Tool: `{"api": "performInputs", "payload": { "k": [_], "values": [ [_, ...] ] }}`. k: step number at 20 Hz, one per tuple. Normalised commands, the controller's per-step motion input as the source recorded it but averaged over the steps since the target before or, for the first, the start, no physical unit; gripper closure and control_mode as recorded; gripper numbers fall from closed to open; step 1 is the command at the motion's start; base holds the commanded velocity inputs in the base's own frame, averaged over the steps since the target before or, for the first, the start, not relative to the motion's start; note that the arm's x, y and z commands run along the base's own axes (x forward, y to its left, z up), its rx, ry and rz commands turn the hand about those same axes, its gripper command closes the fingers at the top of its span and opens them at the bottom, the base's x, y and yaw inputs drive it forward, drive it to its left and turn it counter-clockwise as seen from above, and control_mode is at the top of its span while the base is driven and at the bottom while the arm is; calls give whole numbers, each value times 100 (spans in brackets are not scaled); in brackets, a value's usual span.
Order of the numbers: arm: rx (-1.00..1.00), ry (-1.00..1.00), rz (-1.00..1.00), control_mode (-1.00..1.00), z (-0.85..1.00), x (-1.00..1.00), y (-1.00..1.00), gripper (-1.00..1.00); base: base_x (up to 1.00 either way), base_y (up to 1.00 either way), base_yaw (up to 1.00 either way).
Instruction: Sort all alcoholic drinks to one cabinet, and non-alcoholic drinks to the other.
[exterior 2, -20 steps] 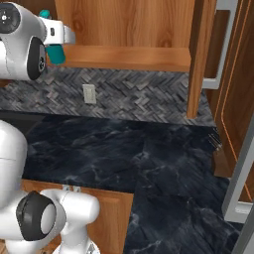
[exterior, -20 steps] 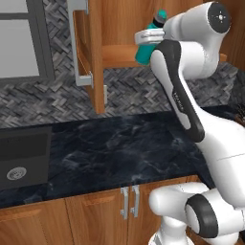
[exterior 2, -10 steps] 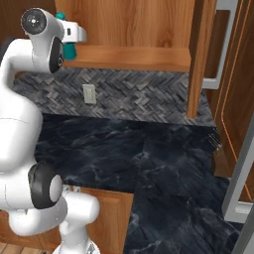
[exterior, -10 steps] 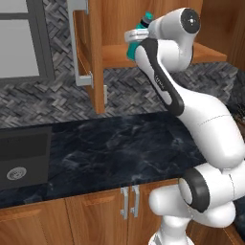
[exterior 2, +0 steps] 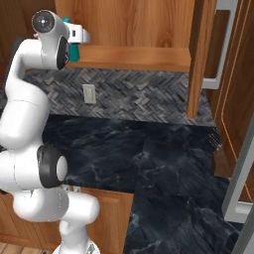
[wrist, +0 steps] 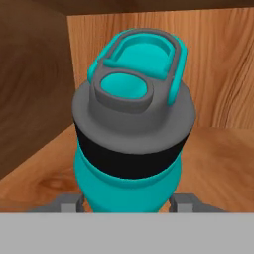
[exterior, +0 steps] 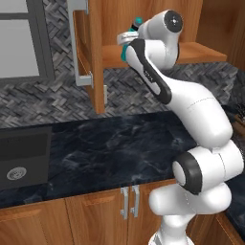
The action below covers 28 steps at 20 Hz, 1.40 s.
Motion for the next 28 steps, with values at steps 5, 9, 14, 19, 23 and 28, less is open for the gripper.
{"api": "performInputs", "payload": {
  "k": [5,9,14,19,23,28],
  "values": [
    [-1,0,0,-100,-1,62,1,100,0,0,0],
    [-1,0,0,-100,-7,60,4,100,0,0,0],
    [-4,0,0,-100,-23,52,9,100,0,0,0],
    [-3,2,0,-100,-28,40,5,100,0,0,0],
    [0,3,0,-100,-6,21,3,-100,0,0,0],
    [0,0,0,-100,0,35,0,-100,0,0,0]
  ]
}}
